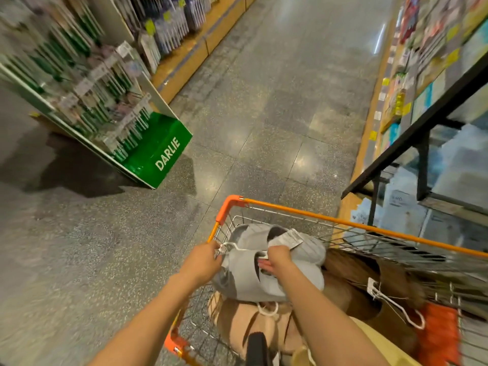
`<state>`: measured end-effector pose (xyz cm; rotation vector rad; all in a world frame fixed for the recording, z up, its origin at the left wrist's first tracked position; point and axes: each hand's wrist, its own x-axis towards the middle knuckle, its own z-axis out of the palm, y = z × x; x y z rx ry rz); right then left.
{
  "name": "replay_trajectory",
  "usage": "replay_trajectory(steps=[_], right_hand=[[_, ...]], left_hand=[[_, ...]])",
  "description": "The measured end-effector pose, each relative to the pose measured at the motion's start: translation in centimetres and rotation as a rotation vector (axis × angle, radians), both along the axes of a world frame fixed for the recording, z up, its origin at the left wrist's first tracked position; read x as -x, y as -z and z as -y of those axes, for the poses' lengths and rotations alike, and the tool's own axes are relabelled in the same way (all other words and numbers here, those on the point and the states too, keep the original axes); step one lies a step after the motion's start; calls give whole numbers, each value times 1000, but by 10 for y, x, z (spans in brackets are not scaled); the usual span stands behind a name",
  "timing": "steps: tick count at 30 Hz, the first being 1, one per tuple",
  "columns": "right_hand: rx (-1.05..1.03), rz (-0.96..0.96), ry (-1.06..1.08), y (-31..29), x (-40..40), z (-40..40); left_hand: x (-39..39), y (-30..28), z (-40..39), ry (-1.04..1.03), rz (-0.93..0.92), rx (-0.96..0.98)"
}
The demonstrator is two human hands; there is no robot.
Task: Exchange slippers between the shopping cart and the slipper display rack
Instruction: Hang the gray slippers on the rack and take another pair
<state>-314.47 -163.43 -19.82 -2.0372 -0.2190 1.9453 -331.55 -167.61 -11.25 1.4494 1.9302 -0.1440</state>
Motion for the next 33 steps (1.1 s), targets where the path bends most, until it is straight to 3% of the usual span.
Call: replay_trajectory(steps=[8,13,20,26,33], right_hand=[[-63,-109,198,-23,-20,17],[-148,-360,314,-47,-46,42],[-464,-631,286,-147,2,76],[-657,-770,72,-230,118,116],[-686,-859,-423,-269,268,226]], left_hand=[[3,-13,5,21,4,-49],[9,-39,16,-17,37,-109],[22,-143,51,-203,240,-519],[118,-229,123,-406,83,-963],[241,-277,288,-705,-250,-1076]])
